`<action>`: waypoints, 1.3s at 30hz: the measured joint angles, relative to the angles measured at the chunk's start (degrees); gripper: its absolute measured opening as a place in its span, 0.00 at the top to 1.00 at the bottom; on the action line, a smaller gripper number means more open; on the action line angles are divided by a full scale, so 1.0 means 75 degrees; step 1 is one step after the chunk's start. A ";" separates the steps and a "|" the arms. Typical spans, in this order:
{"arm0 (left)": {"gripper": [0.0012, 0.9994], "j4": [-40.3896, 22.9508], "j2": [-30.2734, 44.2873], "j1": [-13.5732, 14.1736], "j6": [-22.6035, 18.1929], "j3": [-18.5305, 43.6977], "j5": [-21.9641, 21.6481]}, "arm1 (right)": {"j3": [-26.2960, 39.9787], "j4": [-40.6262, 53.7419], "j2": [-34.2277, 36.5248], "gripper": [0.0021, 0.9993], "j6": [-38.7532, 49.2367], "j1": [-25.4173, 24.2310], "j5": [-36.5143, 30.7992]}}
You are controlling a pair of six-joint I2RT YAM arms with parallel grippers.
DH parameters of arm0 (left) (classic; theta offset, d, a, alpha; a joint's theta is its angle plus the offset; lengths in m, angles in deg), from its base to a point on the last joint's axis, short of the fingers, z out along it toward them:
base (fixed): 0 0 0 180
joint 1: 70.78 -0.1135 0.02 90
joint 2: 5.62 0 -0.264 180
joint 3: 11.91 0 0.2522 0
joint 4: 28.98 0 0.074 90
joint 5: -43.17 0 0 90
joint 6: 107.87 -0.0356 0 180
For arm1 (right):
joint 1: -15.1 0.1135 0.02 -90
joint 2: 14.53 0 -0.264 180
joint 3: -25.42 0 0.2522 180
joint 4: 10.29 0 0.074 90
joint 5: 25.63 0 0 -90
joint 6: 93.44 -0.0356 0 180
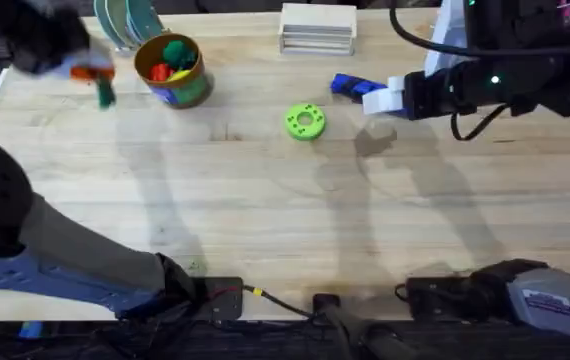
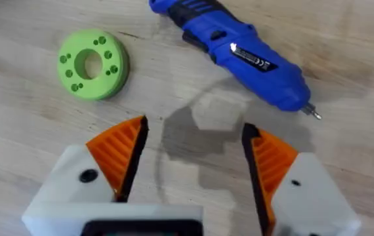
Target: Pick up the gripper from the table and insert it into the empty holder that is missing its gripper. Then pick up a screw, insert it into the mounting hole, and use the screwdriver to tighten it. Finally, clean up the table by picking up the vegetable and placing it into the bucket.
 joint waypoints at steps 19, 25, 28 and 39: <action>0.99 0.2641 0.0520 0.1943 0.2058 0.0217 -0.0044 | 0.0003 0.0060 0.0000 0.08 0.0000 0.0000 0.0003; 0.99 0.2545 0.1124 0.1932 0.2270 0.0217 -0.0225 | 0.0003 0.0029 0.0000 0.08 0.0000 0.0000 0.0003; 0.99 0.2560 0.1329 0.1932 0.2315 0.0217 -0.0303 | 0.0003 -0.0020 0.0000 0.08 0.0000 0.0000 0.0003; 0.91 0.2504 0.1384 0.1932 0.2343 0.0217 -0.0822 | 0.0003 -0.0165 0.0000 0.08 0.0000 0.0000 0.0003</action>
